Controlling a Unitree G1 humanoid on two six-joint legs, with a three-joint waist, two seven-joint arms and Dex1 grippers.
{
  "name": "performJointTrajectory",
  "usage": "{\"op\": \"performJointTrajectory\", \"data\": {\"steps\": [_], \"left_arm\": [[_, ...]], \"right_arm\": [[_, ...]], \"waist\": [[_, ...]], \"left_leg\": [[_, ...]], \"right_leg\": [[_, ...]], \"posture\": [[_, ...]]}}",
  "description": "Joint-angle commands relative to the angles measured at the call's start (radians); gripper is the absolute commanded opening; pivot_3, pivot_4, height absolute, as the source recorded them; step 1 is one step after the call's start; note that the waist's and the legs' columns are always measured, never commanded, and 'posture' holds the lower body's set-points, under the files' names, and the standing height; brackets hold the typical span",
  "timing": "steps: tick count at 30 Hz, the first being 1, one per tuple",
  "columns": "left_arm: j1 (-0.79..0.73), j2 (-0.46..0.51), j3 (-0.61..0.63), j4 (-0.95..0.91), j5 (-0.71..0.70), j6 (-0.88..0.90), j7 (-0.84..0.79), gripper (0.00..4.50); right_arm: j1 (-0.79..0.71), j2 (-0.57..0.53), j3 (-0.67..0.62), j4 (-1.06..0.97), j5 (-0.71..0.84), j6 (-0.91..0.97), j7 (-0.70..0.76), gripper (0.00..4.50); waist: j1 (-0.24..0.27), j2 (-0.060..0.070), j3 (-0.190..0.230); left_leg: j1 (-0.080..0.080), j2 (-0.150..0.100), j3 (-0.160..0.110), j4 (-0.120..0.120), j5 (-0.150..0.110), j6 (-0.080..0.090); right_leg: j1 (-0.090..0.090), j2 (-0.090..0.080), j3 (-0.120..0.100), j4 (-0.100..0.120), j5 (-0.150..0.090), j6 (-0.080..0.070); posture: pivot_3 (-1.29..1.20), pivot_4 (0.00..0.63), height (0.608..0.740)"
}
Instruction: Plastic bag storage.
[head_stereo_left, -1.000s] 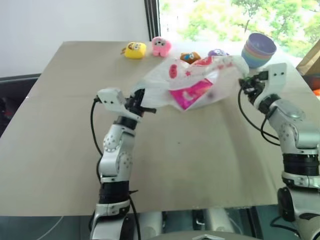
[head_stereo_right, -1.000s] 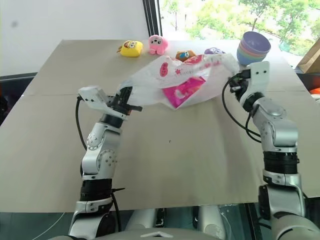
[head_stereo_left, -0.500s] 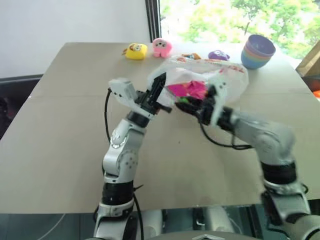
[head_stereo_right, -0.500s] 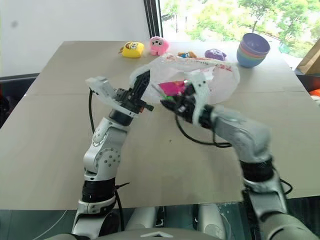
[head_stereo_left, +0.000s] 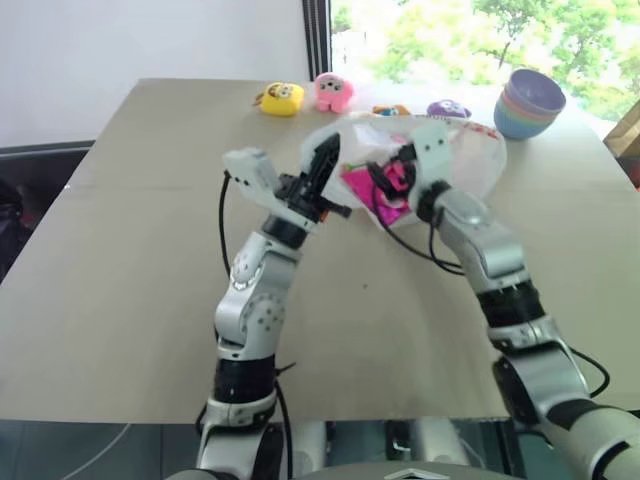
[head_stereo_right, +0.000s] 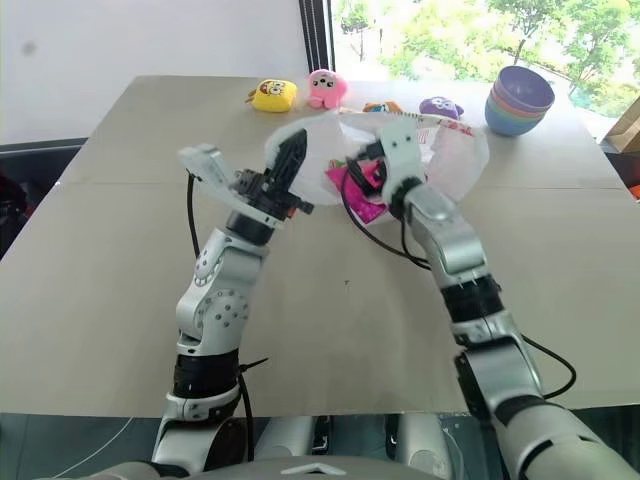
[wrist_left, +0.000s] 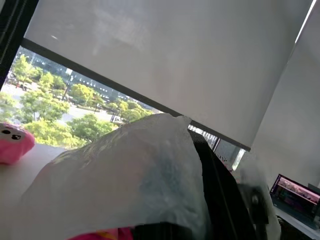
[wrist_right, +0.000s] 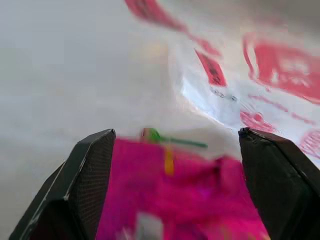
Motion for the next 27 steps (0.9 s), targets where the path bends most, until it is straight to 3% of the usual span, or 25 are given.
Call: {"op": "performJointTrajectory", "data": {"steps": [1, 9, 14, 19, 27], "left_arm": [[-0.029, -0.018, -0.016, -0.003, 0.004, -0.018, -0.009, 0.00], [-0.058, -0.036, -0.050, -0.008, 0.002, -0.005, -0.026, 0.00], [-0.041, -0.042, -0.064, -0.014, 0.014, -0.007, -0.032, 0.00], [-0.028, -0.040, -0.071, -0.021, 0.021, -0.011, -0.030, 0.00], [-0.005, -0.040, -0.067, -0.029, 0.028, -0.018, -0.026, 0.00]], "right_arm": [[-0.010, -0.006, -0.042, -0.066, -0.038, -0.018, -0.035, 4.00], [-0.075, -0.028, -0.045, 0.130, -0.185, -0.064, -0.130, 4.00], [-0.188, 0.003, -0.040, 0.373, -0.247, -0.146, -0.191, 4.00], [-0.303, 0.024, -0.069, 0.578, -0.264, -0.265, -0.262, 4.00], [-0.390, 0.035, -0.134, 0.694, -0.259, -0.370, -0.340, 4.00]], "waist": [[-0.008, 0.000, 0.000], [-0.020, 0.000, 0.000], [-0.024, 0.001, 0.000], [-0.025, 0.001, 0.000], [-0.025, 0.001, 0.000]], "left_leg": [[0.001, 0.001, 0.000, 0.000, 0.000, 0.000], [0.002, 0.001, 0.000, 0.000, 0.000, 0.000], [0.001, 0.001, 0.001, 0.000, 0.000, 0.000], [0.001, 0.001, 0.001, 0.000, 0.000, 0.000], [0.001, 0.001, 0.002, -0.001, 0.000, 0.000]], "right_leg": [[-0.001, 0.000, 0.001, 0.000, 0.000, 0.000], [-0.001, 0.001, 0.003, 0.002, 0.000, 0.000], [-0.002, 0.001, 0.003, 0.002, 0.000, 0.000], [-0.002, 0.001, 0.004, 0.002, 0.000, 0.000], [-0.003, 0.000, 0.004, 0.002, 0.000, 0.000]], "posture": [[0.00, 0.150, 0.740], [0.00, 0.150, 0.740], [0.00, 0.150, 0.740], [0.00, 0.150, 0.740], [0.00, 0.150, 0.740]]}}
